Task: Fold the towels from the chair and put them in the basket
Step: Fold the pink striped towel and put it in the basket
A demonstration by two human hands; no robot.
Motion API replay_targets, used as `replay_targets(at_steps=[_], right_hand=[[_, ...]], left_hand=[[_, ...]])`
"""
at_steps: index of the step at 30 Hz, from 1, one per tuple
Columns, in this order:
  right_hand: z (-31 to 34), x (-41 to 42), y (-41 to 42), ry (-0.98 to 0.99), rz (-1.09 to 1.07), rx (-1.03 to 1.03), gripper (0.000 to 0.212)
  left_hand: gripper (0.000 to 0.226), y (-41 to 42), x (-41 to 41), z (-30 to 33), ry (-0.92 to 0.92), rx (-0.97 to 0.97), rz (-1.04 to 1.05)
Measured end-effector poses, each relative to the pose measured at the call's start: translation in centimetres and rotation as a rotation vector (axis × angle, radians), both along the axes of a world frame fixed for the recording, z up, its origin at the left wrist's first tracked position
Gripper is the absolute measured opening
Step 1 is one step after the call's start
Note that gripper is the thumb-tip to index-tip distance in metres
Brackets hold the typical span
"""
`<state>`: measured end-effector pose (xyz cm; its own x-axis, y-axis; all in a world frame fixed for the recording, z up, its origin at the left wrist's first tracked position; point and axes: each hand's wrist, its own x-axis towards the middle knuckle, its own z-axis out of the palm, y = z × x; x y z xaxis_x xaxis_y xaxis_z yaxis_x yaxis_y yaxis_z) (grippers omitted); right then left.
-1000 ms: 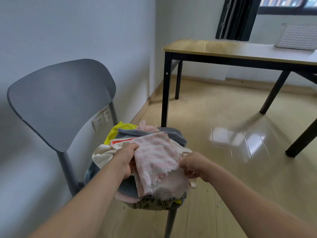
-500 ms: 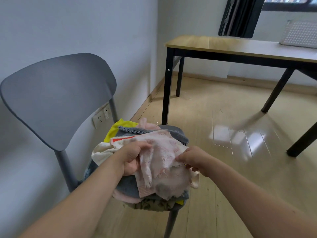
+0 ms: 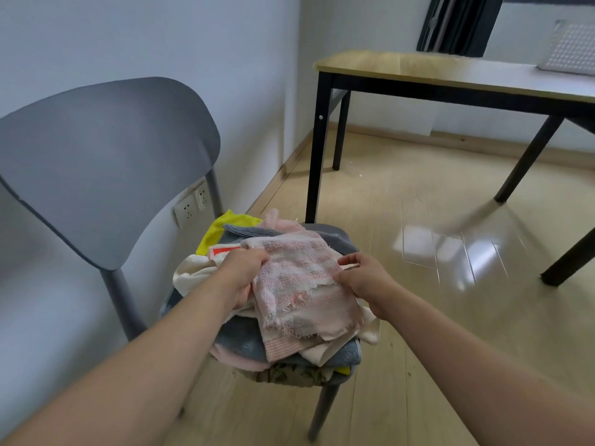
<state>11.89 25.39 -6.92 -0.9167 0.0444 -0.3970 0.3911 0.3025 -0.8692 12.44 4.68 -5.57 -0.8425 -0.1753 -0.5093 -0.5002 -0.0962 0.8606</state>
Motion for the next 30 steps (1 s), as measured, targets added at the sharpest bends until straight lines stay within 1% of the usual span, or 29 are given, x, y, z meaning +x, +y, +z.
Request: replay_targets(at_steps=[3, 5, 8, 10, 13, 15, 17, 21, 24, 26, 27, 29, 30], right_hand=[[0.0, -0.1, 0.2, 0.034, -0.015, -0.011, 0.025], [0.1, 0.0, 0.4, 0.022, -0.010, 0.013, 0.026], [0.2, 0.5, 0.9, -0.092, 0.060, 0.060, 0.022], [0.5, 0.9, 1.3, -0.171, 0.115, 0.069, 0.023], [0.9, 1.6, 2.0, -0.223, 0.169, 0.086, 0.023], [0.7, 2.0, 2.4, -0.217, 0.202, 0.112, 0.014], [0.4, 2.4, 2.6, -0.193, 0.218, 0.151, 0.007], [0.5, 3.2, 2.9, -0.188, 0.210, 0.129, 0.009], [0.8, 3.6, 3.2, -0.239, 0.237, 0.122, 0.004], [0.9, 3.8, 3.4, -0.268, 0.244, 0.111, 0.006], [0.9, 3.8, 3.5, -0.276, 0.240, 0.095, 0.006], [1.1, 3.9, 3.6, -0.276, 0.228, 0.051, 0.004], [1.2, 4.1, 3.6, -0.274, 0.220, 0.022, 0.005]], left_hand=[[0.030, 0.3, 0.1, -0.3, -0.021, 0.027, 0.027], [0.027, 0.5, 0.3, -0.3, -0.032, 0.059, 0.036], [0.020, 0.5, 1.2, -0.3, -0.071, 0.140, -0.014], [0.019, 0.3, 2.1, -0.5, -0.081, 0.154, -0.050], [0.019, 0.4, 2.9, -1.0, -0.053, 0.065, -0.054], [0.021, 0.6, 3.2, -1.1, -0.041, 0.013, -0.032], [0.022, 0.8, 3.4, -1.3, -0.043, 0.006, -0.005], [0.019, 1.0, 3.9, -1.5, -0.043, -0.003, 0.032], [0.015, 1.1, 4.3, -1.9, 0.010, -0.129, 0.004], [0.015, 1.0, 4.5, -1.8, 0.051, -0.242, -0.006], [0.020, 0.9, 4.6, -1.7, 0.070, -0.350, -0.015], [0.039, 0.9, 5.0, -1.3, 0.106, -0.728, -0.055], [0.047, 1.1, 5.2, -1.0, 0.158, -0.930, -0.078]])
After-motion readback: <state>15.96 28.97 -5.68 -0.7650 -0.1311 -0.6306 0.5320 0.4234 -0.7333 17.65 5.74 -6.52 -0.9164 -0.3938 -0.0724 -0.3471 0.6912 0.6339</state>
